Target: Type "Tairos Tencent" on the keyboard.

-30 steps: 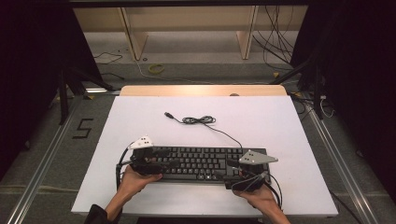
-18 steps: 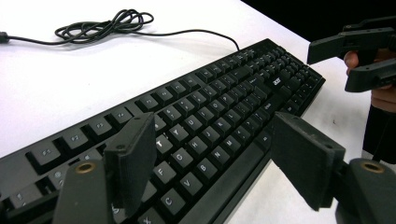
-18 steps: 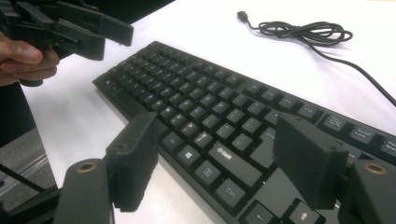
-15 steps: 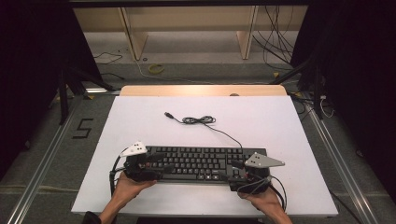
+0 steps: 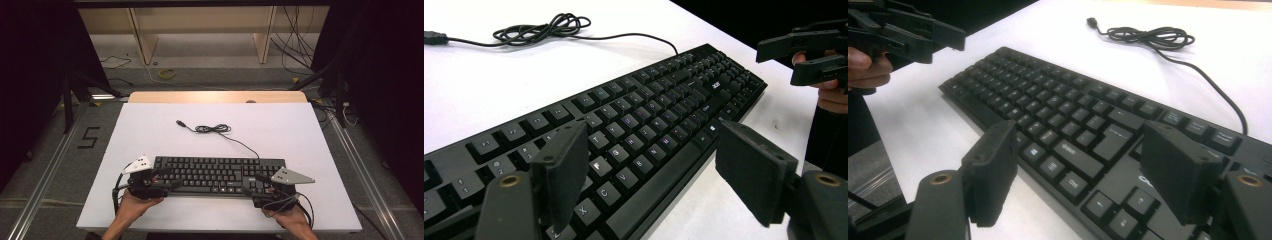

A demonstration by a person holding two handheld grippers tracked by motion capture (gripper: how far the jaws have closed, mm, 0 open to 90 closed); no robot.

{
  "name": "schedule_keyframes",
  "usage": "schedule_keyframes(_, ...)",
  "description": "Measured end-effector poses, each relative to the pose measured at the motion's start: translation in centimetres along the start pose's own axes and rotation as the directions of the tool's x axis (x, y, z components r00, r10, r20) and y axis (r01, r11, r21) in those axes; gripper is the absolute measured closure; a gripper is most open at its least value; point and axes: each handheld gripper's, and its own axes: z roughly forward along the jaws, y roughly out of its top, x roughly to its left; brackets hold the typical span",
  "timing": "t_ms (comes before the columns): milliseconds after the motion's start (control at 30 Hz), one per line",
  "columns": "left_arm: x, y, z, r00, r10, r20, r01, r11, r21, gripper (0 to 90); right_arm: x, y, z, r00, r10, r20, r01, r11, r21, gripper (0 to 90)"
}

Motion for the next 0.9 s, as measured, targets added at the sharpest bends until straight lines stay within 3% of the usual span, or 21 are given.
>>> schedule_keyframes(400,-0.7,-0.9,-0.7,0.9999,0.008,-0.007,-0.008,0.9999,-0.007,26.7,-0.6,-1.0,-1.2,0.9993,0.001,0.039,0.0,0.9999,-0.014,31.4)
schedule_keyframes(900,-0.8,-1.2,-0.5,0.9997,0.012,-0.02,-0.013,0.9999,-0.009,25.6,-0.8,-1.4,-1.6,0.9988,0.005,0.05,-0.005,0.9999,-0.016,30.8)
